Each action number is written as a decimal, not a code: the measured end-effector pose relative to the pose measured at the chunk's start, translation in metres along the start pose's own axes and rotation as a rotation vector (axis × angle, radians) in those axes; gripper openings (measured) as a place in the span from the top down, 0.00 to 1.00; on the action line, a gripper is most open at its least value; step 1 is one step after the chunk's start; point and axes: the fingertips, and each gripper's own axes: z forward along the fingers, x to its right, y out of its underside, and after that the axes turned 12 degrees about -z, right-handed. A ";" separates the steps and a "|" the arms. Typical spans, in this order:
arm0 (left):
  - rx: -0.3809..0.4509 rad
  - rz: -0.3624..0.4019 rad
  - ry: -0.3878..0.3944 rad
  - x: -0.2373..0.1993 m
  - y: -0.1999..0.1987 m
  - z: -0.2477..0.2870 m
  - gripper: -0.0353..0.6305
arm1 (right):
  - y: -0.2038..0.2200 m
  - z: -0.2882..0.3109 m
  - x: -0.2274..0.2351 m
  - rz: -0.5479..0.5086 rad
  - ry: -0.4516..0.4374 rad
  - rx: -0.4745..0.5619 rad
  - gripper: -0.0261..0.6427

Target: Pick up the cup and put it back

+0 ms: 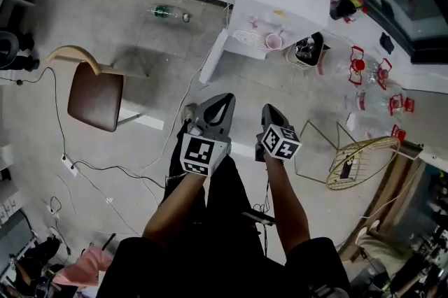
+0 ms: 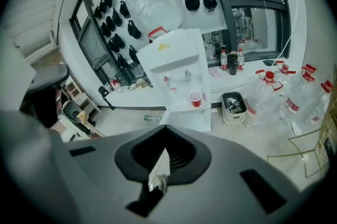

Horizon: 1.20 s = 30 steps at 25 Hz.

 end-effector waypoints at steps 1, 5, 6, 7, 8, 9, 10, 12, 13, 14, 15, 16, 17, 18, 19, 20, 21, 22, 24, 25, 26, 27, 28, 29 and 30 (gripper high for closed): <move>0.000 -0.005 -0.012 0.009 -0.009 -0.012 0.93 | -0.006 -0.018 -0.003 -0.001 -0.003 0.001 0.97; 0.023 -0.003 -0.039 0.044 -0.053 -0.059 0.93 | -0.037 -0.087 -0.016 -0.020 -0.015 0.020 0.97; 0.033 0.004 -0.041 0.052 -0.064 -0.070 0.93 | -0.046 -0.104 -0.020 -0.030 -0.015 0.033 0.97; 0.044 0.011 -0.042 0.061 -0.075 -0.081 0.93 | -0.054 -0.121 -0.023 -0.040 -0.012 0.048 0.97; 0.057 0.018 -0.044 0.068 -0.084 -0.091 0.93 | -0.062 -0.138 -0.027 -0.049 -0.008 0.067 0.97; 0.071 0.028 -0.049 0.074 -0.093 -0.101 0.93 | -0.071 -0.153 -0.031 -0.055 -0.004 0.090 0.97; 0.085 0.041 -0.055 0.079 -0.103 -0.110 0.93 | -0.080 -0.167 -0.036 -0.058 -0.001 0.114 0.97; 0.100 0.073 -0.052 0.086 -0.120 -0.125 0.93 | -0.101 -0.193 -0.049 -0.062 -0.002 0.165 0.97; 0.101 0.088 -0.043 0.091 -0.127 -0.131 0.93 | -0.112 -0.206 -0.056 -0.067 -0.001 0.190 0.97; 0.102 0.101 -0.033 0.095 -0.133 -0.137 0.93 | -0.123 -0.220 -0.063 -0.075 0.002 0.215 0.97; 0.103 0.109 -0.021 0.100 -0.138 -0.145 0.93 | -0.132 -0.234 -0.070 -0.085 0.007 0.240 0.97; 0.106 0.114 -0.010 0.105 -0.142 -0.152 0.93 | -0.140 -0.249 -0.077 -0.096 0.013 0.264 0.97; 0.111 0.118 0.002 0.109 -0.147 -0.160 0.93 | -0.146 -0.262 -0.084 -0.108 0.021 0.285 0.97; 0.117 0.122 0.014 0.113 -0.152 -0.167 0.93 | -0.151 -0.274 -0.091 -0.120 0.029 0.305 0.97; 0.124 0.127 0.026 0.116 -0.158 -0.174 0.93 | -0.155 -0.285 -0.097 -0.131 0.037 0.322 0.97; 0.128 0.132 0.040 0.120 -0.162 -0.180 0.93 | -0.158 -0.295 -0.104 -0.139 0.047 0.336 0.97; 0.131 0.138 0.053 0.123 -0.165 -0.186 0.93 | -0.160 -0.305 -0.110 -0.146 0.057 0.349 0.97; 0.132 0.145 0.065 0.126 -0.168 -0.191 0.93 | -0.163 -0.315 -0.115 -0.151 0.068 0.363 0.97; 0.139 0.161 0.084 0.131 -0.173 -0.200 0.93 | -0.166 -0.331 -0.124 -0.158 0.089 0.389 0.97; 0.146 0.169 0.090 0.133 -0.175 -0.204 0.93 | -0.165 -0.337 -0.128 -0.160 0.096 0.399 0.97; 0.152 0.175 0.095 0.134 -0.176 -0.207 0.93 | -0.164 -0.341 -0.131 -0.163 0.100 0.406 0.97; 0.155 0.178 0.096 0.134 -0.176 -0.209 0.93 | -0.162 -0.345 -0.134 -0.165 0.102 0.411 0.97; 0.157 0.178 0.097 0.134 -0.175 -0.210 0.93 | -0.161 -0.347 -0.135 -0.168 0.102 0.415 0.97; 0.157 0.177 0.100 0.134 -0.174 -0.211 0.93 | -0.160 -0.349 -0.136 -0.170 0.103 0.419 0.97; 0.155 0.176 0.103 0.134 -0.173 -0.212 0.93 | -0.160 -0.350 -0.137 -0.172 0.104 0.423 0.97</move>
